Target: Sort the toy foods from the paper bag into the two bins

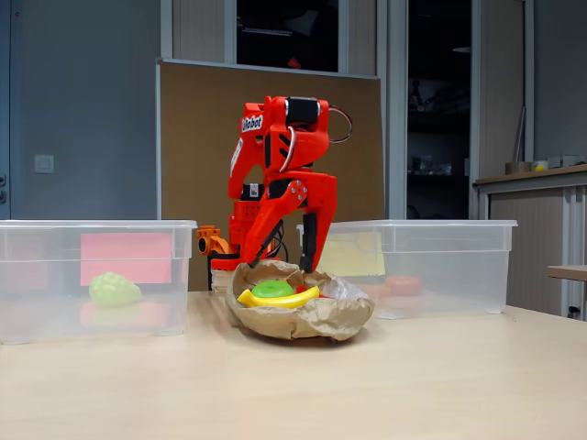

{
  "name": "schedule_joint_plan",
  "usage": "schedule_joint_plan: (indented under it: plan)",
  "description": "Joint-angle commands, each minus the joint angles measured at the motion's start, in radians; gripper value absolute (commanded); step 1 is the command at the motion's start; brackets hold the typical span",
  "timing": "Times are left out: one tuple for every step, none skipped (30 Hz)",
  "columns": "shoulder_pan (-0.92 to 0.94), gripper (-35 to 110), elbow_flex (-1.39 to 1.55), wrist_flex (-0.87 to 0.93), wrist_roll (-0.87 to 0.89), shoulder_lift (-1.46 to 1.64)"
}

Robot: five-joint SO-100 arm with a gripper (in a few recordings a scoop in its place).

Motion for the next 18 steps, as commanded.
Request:
schedule_joint_plan:
  plan:
    - [-0.002, 42, -0.054, 0.031, 0.008, -0.006]
    - [-0.002, 42, -0.06, 0.034, 0.008, -0.014]
    - [0.0, 42, -0.061, 0.035, 0.008, -0.021]
    - [0.0, 42, -0.061, 0.038, 0.008, -0.026]
    - [0.0, 42, -0.058, 0.043, 0.008, -0.028]
    - [0.002, 42, -0.049, 0.044, 0.008, -0.029]
    - [0.003, 42, -0.035, 0.046, 0.011, -0.026]
    - [0.005, 42, -0.02, 0.048, 0.014, -0.023]
    - [0.008, 42, -0.002, 0.048, 0.015, -0.017]
    - [0.009, 42, 0.015, 0.048, 0.018, -0.012]
    - [0.012, 42, 0.032, 0.048, 0.02, -0.008]
    - [0.015, 42, 0.051, 0.043, 0.02, -0.003]
    - [0.018, 42, 0.066, 0.037, 0.02, 0.0]
    - [0.021, 42, 0.08, 0.026, 0.017, 0.002]
    - [0.026, 42, 0.091, 0.017, 0.011, 0.003]
    - [0.029, 42, 0.097, 0.006, 0.003, 0.002]
    - [0.034, 42, 0.101, -0.003, -0.003, 0.0]
    - [0.037, 42, 0.101, -0.008, -0.012, -0.005]
